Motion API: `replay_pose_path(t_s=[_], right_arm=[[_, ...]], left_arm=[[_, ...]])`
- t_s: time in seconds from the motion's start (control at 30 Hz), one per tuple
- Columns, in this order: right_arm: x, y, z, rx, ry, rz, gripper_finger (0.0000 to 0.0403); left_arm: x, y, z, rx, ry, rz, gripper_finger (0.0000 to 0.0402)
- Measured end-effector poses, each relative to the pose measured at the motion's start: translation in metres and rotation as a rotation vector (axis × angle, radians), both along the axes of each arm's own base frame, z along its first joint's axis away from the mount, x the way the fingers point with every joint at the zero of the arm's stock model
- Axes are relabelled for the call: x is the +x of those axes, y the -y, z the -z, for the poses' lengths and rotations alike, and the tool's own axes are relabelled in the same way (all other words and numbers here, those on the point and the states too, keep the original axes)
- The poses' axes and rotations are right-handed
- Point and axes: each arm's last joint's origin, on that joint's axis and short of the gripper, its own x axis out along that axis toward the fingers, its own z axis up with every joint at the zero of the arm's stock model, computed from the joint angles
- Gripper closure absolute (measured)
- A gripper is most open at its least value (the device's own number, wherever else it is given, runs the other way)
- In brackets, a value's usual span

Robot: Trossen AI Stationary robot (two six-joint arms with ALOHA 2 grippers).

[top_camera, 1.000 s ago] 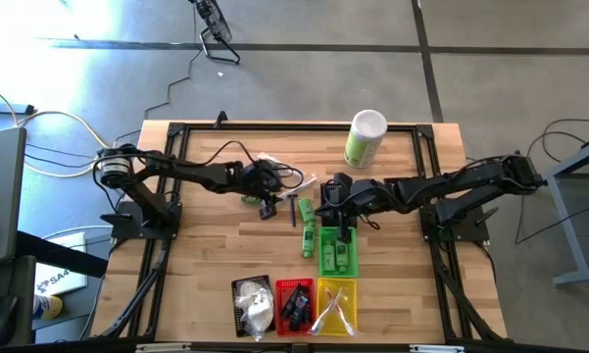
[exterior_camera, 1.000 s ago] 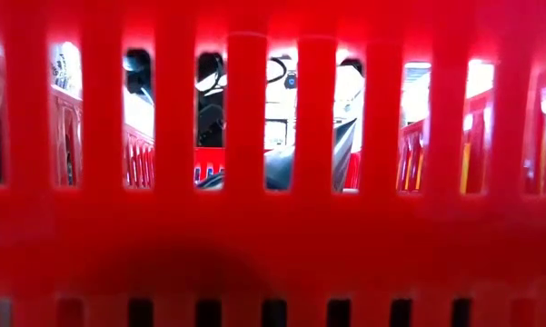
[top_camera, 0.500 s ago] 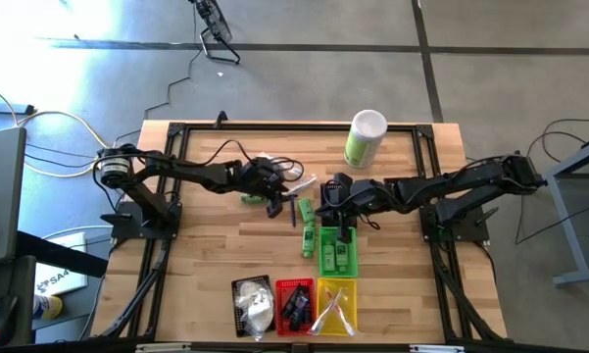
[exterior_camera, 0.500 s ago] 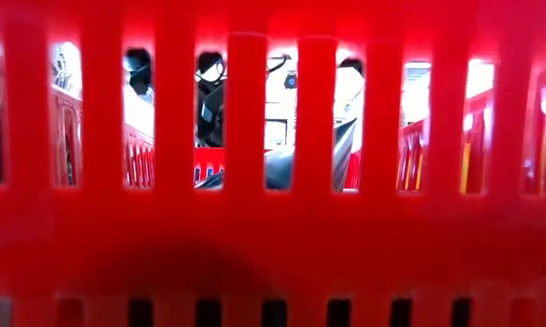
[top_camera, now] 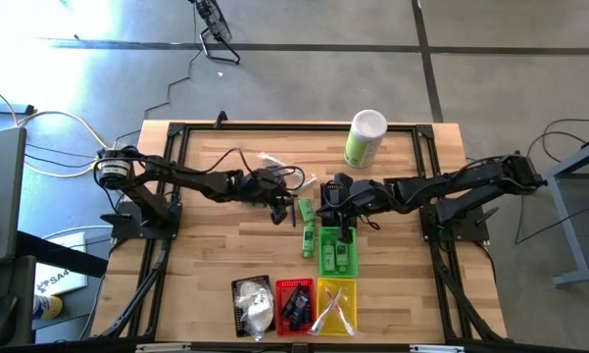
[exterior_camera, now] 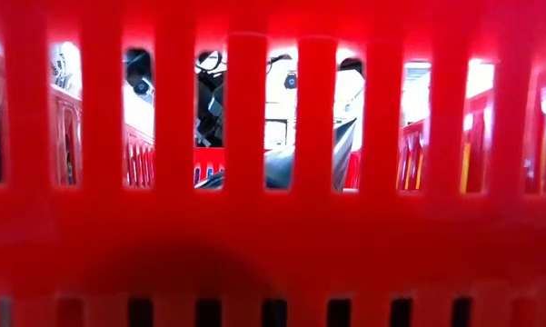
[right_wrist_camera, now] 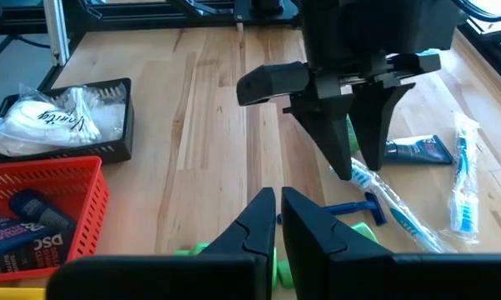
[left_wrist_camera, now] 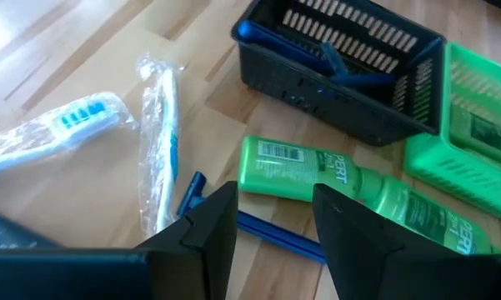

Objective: Pick & Place Travel size toiletries
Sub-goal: Put the blue razor into the top black bin

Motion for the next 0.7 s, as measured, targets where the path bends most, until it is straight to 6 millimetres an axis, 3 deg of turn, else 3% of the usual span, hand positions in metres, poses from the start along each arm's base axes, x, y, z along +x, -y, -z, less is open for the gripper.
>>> replay_pose_path(t_s=[0.13,0.47,0.7], right_arm=[[0.000,0.000,0.000,0.000,0.000,0.000,0.0387],[0.000,0.000,0.000,-0.001,-0.005,0.000,0.0387],[0.000,0.000,0.001,-0.001,-0.008,0.000,0.0387]], left_arm=[[0.001,0.007,0.001,0.009,-0.008,-0.019,0.0248],[0.014,0.008,0.038,-0.080,-0.042,-0.102,0.0248],[0.018,0.008,0.049,-0.085,-0.038,-0.110,0.0248]])
